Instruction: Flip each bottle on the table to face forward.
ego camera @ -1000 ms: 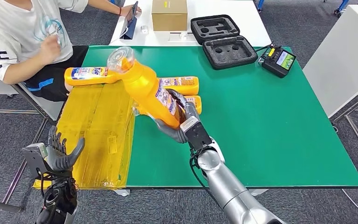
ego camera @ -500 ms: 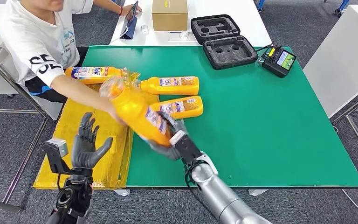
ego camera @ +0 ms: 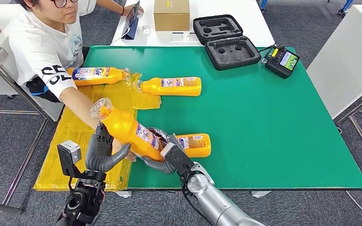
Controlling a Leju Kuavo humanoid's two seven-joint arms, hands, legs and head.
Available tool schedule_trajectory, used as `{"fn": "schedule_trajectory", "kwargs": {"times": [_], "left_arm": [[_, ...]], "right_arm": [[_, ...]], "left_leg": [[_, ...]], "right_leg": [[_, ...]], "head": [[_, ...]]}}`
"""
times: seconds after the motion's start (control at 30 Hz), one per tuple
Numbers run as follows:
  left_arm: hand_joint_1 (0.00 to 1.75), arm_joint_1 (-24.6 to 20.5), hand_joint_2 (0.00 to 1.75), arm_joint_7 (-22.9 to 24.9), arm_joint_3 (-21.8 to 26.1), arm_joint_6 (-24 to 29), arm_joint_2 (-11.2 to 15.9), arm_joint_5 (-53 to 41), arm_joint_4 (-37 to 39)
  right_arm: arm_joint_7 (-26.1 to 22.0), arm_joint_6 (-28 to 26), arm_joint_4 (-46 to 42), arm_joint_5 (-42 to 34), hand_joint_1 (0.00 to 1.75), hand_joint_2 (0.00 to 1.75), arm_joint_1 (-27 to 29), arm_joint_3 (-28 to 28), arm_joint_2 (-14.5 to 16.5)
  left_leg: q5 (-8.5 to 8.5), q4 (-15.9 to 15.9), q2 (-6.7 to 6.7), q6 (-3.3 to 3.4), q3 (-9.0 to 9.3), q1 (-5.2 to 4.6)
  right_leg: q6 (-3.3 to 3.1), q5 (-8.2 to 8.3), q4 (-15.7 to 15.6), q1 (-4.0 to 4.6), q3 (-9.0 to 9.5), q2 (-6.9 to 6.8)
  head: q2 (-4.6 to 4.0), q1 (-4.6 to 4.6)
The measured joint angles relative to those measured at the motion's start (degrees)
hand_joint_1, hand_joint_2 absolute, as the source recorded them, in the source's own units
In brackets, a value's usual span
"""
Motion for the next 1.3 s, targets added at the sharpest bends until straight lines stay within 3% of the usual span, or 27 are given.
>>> {"fn": "schedule_trajectory", "kwargs": {"times": [0.6,1.03,1.27,1.3], "left_arm": [[0.0,-0.9,1.75,2.5,-3.4,-1.7,0.8,0.9,0.3],[0.0,-1.0,1.75,2.6,-3.9,-1.7,1.1,0.9,0.6],[0.0,-1.3,1.75,2.6,-3.8,-1.0,1.7,2.3,2.5],[0.37,-1.3,1.75,2.3,-3.8,-0.9,1.9,2.7,2.8]], "right_arm": [[-0.1,0.5,3.0,4.3,1.75,1.75,-1.0,3.4,3.6],[-0.1,0.5,3.5,4.7,1.75,1.75,-1.1,4.1,3.8],[2.7,-0.2,3.6,9.9,1.75,1.75,-2.2,7.5,4.1],[3.4,-0.4,3.7,10.5,1.75,1.75,-2.4,8.1,4.1]], "left_leg": [[0.01,0.0,0.0,-0.01,0.01,0.01],[0.01,0.0,0.01,-0.01,0.01,0.01],[0.01,0.0,0.03,-0.01,0.01,0.01],[0.01,0.0,0.03,-0.01,0.01,0.01]], "right_leg": [[0.0,0.0,0.0,0.02,-0.03,-0.01],[0.0,0.0,0.0,0.01,-0.03,0.0],[0.0,0.0,0.0,0.02,-0.04,0.0],[0.0,0.0,0.0,0.02,-0.04,0.01]], "head": [[0.0,0.0],[0.0,-0.01],[0.0,0.0],[0.0,0.0]]}}
